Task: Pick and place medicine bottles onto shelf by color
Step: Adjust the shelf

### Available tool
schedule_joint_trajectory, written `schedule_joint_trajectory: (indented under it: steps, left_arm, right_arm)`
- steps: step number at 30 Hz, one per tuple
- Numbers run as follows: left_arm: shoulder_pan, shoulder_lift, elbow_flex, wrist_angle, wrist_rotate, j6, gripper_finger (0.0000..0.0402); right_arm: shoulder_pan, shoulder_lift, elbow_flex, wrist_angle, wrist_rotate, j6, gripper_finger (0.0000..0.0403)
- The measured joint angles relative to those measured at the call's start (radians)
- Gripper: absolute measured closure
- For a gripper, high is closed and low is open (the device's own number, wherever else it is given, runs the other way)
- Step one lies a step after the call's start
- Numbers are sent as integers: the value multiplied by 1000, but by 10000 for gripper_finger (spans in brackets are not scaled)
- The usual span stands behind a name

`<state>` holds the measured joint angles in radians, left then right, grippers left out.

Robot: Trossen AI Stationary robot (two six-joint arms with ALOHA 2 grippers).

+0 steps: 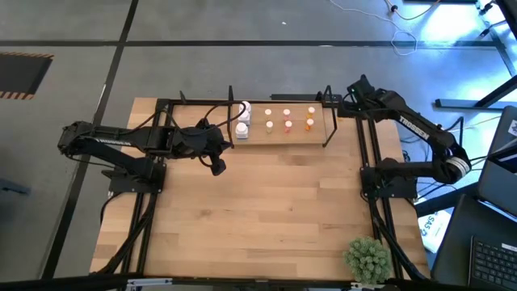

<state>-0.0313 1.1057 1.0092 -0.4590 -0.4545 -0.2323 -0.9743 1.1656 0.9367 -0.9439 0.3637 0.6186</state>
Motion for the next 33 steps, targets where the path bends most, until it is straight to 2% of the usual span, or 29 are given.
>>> schedule_joint_trajectory:
  steps: [20,33]
  left_arm:
    - [0,0,0,0,0,0,401]
    - [0,0,0,0,0,0,401]
  right_arm:
    - [0,18,0,-41,-55,-52,199]
    - [93,17,0,20,-103,-47,199]
